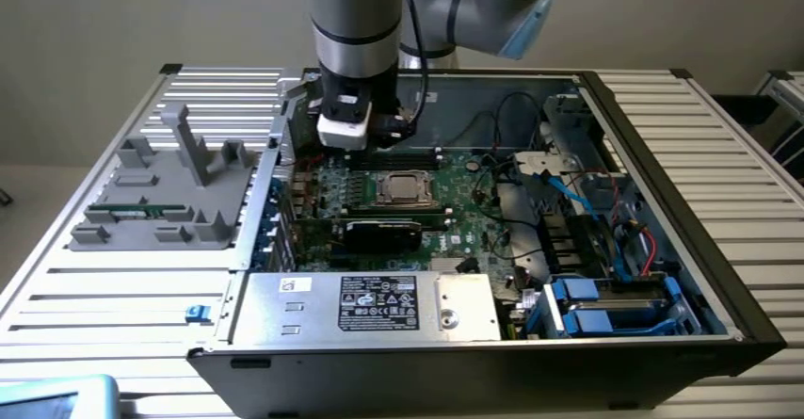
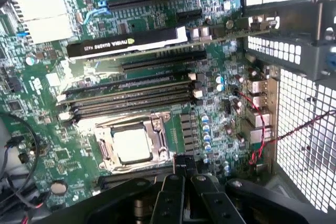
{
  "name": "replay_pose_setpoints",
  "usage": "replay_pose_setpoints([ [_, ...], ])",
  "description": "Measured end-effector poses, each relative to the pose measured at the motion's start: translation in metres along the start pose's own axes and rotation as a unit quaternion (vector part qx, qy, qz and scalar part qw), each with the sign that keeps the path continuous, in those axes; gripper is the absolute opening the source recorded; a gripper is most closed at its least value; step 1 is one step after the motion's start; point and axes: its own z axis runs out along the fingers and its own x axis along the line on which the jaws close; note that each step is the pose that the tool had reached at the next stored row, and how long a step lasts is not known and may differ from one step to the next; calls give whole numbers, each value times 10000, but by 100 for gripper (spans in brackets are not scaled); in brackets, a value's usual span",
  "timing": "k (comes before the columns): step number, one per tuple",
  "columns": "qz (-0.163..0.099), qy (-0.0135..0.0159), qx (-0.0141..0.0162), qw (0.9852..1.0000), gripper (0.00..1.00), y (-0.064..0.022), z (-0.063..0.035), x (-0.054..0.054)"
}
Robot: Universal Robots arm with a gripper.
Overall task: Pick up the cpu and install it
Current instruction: 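Install the second cpu locking lever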
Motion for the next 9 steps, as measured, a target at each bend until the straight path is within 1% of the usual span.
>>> replay_pose_setpoints([
  [1,0,13,-66,10000,11,-18,-4,-3],
  [3,1,39,-210,9998,11,-55,-10,-10],
  [5,2,65,-342,9994,11,-99,-15,-18],
  [7,3,88,-461,9989,11,-143,-16,-26],
  [9,1,118,-571,9983,11,-186,-14,-34],
])
